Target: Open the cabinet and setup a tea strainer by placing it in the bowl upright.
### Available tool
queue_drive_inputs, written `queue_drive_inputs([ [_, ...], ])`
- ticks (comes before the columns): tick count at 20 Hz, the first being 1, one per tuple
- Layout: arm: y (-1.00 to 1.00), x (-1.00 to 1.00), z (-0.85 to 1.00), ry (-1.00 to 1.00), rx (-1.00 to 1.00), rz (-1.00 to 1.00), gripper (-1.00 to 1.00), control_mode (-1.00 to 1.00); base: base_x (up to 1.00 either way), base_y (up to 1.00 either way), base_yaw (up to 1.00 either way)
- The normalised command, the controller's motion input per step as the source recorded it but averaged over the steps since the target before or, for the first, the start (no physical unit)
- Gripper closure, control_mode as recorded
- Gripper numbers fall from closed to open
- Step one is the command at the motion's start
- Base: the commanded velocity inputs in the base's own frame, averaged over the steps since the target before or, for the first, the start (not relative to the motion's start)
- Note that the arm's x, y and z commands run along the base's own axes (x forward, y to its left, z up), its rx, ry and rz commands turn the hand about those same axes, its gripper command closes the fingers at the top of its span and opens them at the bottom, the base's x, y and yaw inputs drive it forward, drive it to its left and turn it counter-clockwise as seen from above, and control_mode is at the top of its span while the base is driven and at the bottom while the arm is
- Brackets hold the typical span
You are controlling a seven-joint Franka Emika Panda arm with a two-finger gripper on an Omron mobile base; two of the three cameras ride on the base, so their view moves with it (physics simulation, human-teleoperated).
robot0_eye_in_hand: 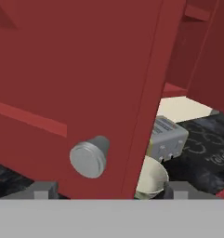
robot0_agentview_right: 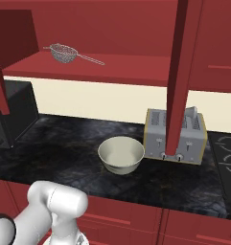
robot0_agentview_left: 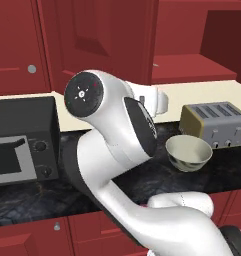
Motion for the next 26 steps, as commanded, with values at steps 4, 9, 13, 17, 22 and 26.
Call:
queue_drive_inputs([
  [4, -0.5, -0.96, 0.18, 0.01, 0.12, -0.04, -1.0, -1.0, 0.0, 0.0, 0.0],
  [9, -0.92, -0.53, 0.03, 0.04, 0.47, 0.06, -1.0, -1.0, 0.0, 0.0, 0.0],
  [13, -1.0, -0.38, 0.0, 0.01, 0.82, 0.21, -1.0, -1.0, 0.0, 0.0, 0.0],
  [17, -0.98, -0.02, -0.03, 0.02, 0.78, 0.11, -1.0, -1.0, 0.0, 0.0, 0.0],
  [22, -0.46, 0.75, -0.25, 0.09, 0.61, 0.12, -1.0, -1.0, 0.0, 0.0, 0.0],
  [26, 0.41, 0.93, -0.24, 0.02, 0.15, 0.12, -1.0, -1.0, 0.0, 0.0, 0.0],
])
